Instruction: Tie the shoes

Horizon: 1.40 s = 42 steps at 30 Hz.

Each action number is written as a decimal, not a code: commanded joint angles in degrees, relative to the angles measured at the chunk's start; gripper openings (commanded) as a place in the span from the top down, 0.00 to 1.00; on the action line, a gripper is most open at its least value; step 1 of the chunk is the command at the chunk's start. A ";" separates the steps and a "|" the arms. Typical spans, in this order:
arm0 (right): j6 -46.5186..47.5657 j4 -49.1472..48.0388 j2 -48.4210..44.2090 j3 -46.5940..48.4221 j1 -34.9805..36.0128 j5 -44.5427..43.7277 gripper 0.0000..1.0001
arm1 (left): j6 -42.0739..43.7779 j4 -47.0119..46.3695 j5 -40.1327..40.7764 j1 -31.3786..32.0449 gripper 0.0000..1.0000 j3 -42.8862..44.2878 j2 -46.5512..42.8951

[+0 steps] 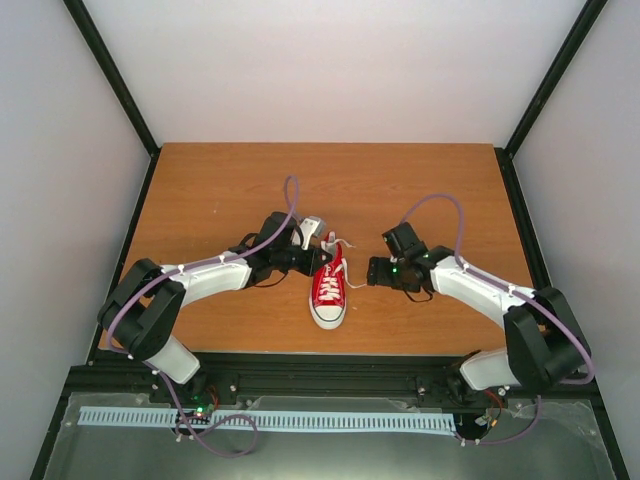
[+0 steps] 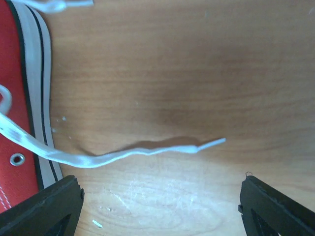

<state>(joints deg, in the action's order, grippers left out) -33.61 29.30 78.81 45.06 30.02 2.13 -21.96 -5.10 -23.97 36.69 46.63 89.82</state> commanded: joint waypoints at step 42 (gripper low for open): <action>-7.72 -6.77 7.39 4.13 5.16 -17.83 0.97 | 10.15 -4.25 -9.24 -0.44 0.90 -0.19 -0.25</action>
<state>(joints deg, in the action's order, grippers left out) -44.36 23.97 94.56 49.95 37.89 -14.35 -15.07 -6.90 -28.62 36.67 45.45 89.80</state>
